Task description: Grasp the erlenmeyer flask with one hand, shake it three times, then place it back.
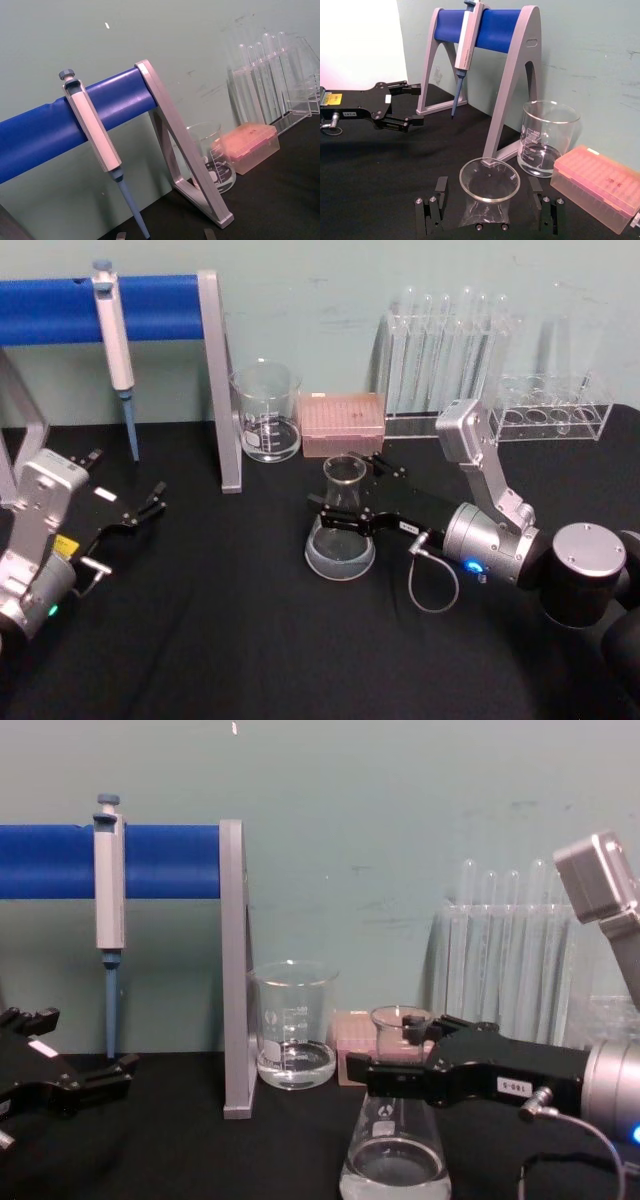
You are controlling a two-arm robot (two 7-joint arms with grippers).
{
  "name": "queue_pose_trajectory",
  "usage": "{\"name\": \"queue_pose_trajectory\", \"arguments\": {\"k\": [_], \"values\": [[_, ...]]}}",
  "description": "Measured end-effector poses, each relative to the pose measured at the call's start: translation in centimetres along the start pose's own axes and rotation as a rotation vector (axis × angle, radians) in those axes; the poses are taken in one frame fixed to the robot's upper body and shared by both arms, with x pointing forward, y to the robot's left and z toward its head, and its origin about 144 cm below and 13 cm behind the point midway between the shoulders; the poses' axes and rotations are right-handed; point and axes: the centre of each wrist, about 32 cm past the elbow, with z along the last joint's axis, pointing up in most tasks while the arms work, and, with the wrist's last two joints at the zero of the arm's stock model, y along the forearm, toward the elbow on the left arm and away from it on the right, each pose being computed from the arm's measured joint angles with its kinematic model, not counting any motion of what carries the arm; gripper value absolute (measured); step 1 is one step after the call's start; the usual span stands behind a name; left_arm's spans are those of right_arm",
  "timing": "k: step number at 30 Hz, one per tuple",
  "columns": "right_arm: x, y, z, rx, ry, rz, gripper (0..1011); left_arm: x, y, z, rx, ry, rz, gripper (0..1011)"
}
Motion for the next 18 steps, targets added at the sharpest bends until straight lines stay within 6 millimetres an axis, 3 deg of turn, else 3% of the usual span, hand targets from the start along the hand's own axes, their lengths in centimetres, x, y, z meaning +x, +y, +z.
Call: {"name": "queue_pose_trajectory", "arguments": {"k": [13,18], "values": [[0.01,-0.04,0.00,0.000,0.001,0.001,1002,0.00,0.00,0.00,0.000,0.000,0.000,1001],[0.00,-0.04,-0.01,0.001,0.001,0.001,927,0.00,0.00,0.00,0.000,0.000,0.000,1001]]}}
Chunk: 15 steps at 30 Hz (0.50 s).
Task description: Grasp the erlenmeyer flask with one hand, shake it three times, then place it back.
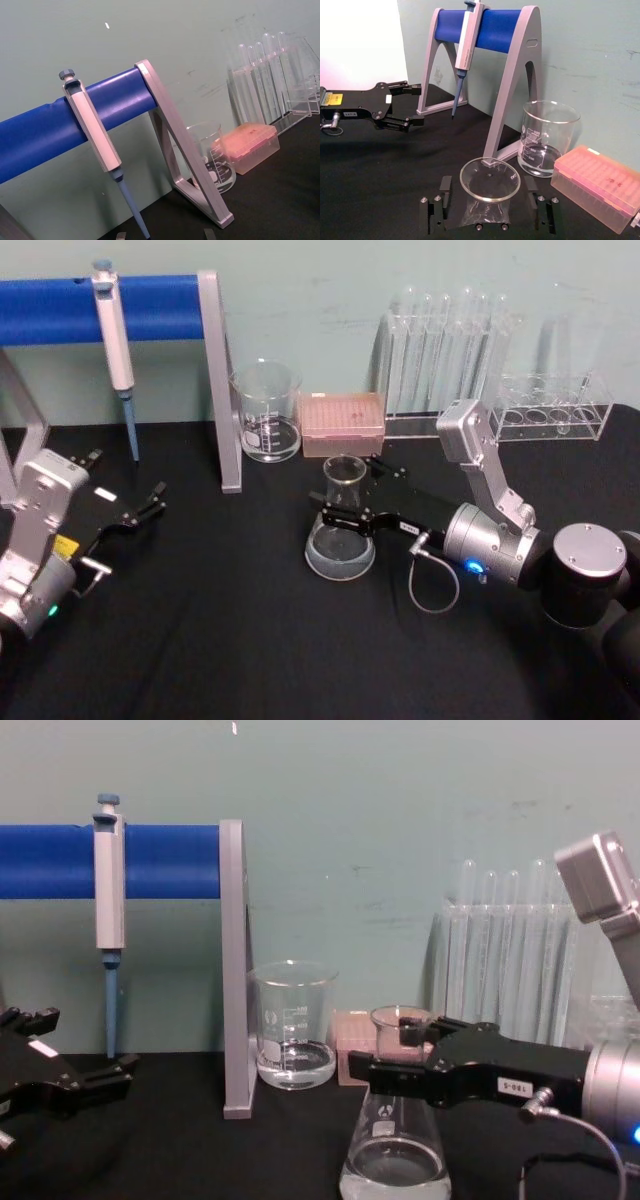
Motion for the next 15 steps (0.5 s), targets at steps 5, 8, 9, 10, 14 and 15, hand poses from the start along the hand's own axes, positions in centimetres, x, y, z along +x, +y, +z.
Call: {"name": "queue_pose_trajectory", "arguments": {"k": [5,8,9,10,14,15], "values": [[-0.01,0.00,-0.01,0.000,0.000,0.000,799,0.00,0.00,0.00,0.000,0.000,0.000,1001],[-0.01,0.00,-0.01,0.000,0.001,0.000,706,0.00,0.00,0.00,0.000,0.000,0.000,1001],[-0.01,0.00,-0.01,0.000,0.001,0.000,676,0.00,0.00,0.00,0.000,0.000,0.000,1001],[-0.01,0.00,-0.01,0.000,0.001,0.000,626,0.00,0.00,0.00,0.000,0.000,0.000,1001],[-0.01,-0.01,-0.01,0.000,0.001,0.000,504,0.00,0.00,0.00,0.000,0.000,0.000,1001],[-0.01,0.00,-0.01,0.000,0.001,0.000,486,0.00,0.00,0.00,0.000,0.000,0.000,1001]]}}
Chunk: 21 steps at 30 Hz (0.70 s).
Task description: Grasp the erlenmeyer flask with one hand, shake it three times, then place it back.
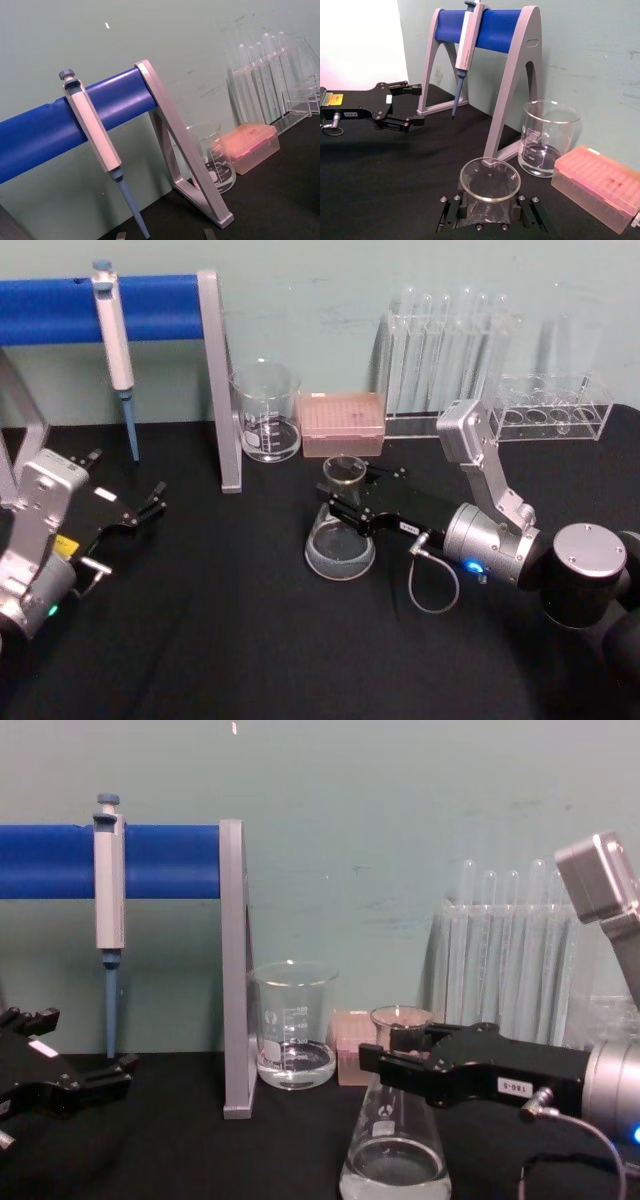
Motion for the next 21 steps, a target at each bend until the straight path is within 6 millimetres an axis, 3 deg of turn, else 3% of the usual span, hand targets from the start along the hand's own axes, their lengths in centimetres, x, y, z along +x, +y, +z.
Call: {"name": "queue_pose_trajectory", "arguments": {"k": [2,21], "values": [[0.00,0.00,0.00,0.000,0.000,0.000,450,0.00,0.00,0.00,0.000,0.000,0.000,1001],[-0.14,-0.52,0.94,0.018,0.018,-0.030,450,0.00,0.00,0.00,0.000,0.000,0.000,1001]]}}
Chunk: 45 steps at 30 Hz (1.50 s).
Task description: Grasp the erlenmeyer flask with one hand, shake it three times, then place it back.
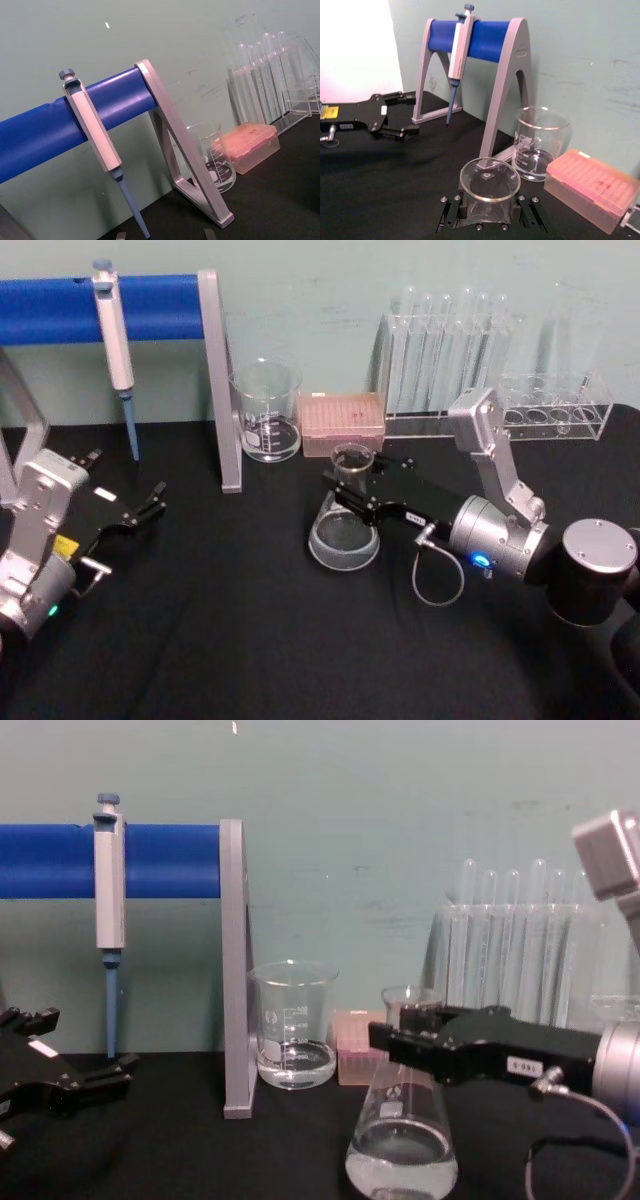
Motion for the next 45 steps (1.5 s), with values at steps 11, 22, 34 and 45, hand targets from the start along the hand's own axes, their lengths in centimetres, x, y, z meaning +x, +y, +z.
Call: {"name": "queue_pose_trajectory", "arguments": {"k": [11,22,34,45], "values": [[-0.3,-1.3,2.8,0.030,0.002,-0.035,450,0.0,0.0,0.0,0.000,0.000,0.000,1001],[-0.5,-2.7,5.3,0.062,-0.010,-0.057,450,0.0,0.0,0.0,0.000,0.000,0.000,1001],[-0.6,-3.6,6.9,0.087,-0.014,-0.057,450,0.0,0.0,0.0,0.000,0.000,0.000,1001],[-0.7,-3.6,7.1,0.090,-0.015,-0.052,450,0.0,0.0,0.0,0.000,0.000,0.000,1001]]}}
